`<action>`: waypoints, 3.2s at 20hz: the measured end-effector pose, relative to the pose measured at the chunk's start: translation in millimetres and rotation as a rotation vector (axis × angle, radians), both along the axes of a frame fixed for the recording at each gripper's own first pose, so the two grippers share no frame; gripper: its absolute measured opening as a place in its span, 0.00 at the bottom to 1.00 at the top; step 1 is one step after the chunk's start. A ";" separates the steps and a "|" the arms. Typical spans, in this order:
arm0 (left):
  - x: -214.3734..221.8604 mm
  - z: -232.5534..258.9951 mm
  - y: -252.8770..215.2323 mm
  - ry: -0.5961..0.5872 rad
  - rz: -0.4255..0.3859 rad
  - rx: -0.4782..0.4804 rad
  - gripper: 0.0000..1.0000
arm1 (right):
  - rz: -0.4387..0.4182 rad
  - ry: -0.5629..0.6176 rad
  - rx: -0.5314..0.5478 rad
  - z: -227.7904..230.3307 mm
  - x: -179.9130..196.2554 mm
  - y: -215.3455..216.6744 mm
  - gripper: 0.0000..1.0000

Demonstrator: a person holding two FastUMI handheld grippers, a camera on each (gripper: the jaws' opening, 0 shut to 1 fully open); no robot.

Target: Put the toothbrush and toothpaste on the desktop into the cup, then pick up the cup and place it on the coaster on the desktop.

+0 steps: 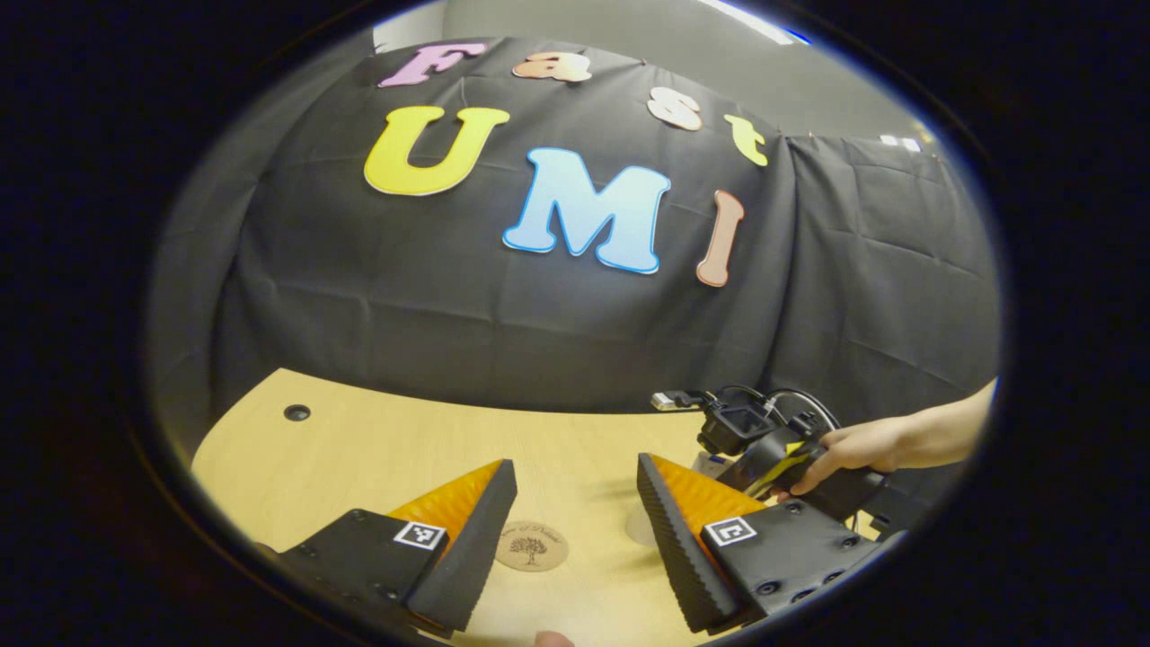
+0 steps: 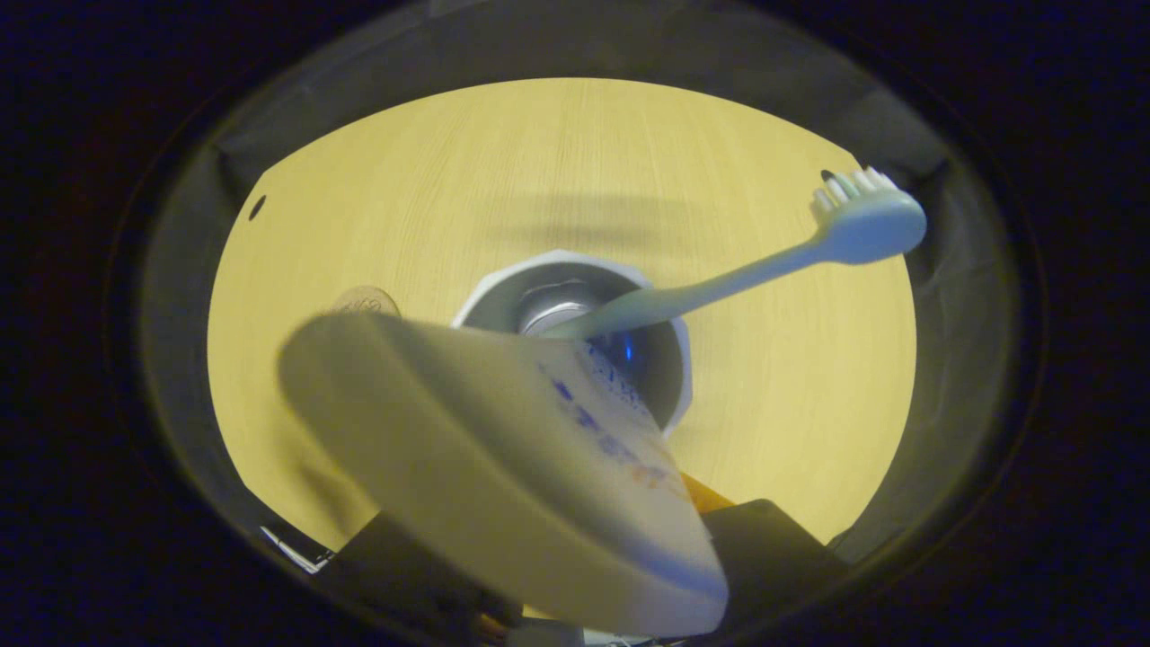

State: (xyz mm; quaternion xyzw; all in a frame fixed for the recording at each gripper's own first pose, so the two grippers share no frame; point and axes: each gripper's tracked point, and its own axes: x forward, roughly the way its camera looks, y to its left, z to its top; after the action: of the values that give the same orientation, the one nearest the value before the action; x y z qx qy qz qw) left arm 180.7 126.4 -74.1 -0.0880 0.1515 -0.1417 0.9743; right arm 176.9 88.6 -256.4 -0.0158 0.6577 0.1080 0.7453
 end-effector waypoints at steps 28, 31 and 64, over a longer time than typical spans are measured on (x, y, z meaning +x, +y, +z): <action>-33.0 -14.4 71.9 0.061 0.191 -0.019 0.89 | 0.163 -0.168 0.097 43.9 -5.5 97.8 0.27; -43.7 -13.0 92.4 0.061 0.226 -0.014 0.89 | 0.213 -0.176 0.089 47.5 -8.1 119.7 0.27; -59.7 -8.1 108.5 0.057 0.256 -0.034 0.89 | 0.282 -0.240 0.065 107.2 -20.6 109.8 0.59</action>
State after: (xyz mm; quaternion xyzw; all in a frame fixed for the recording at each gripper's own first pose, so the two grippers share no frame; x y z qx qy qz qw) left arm 121.0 234.9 -82.2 -0.1270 0.1643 -0.0163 0.9781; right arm 156.3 198.4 -149.3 -0.0967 0.5515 0.2299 0.7960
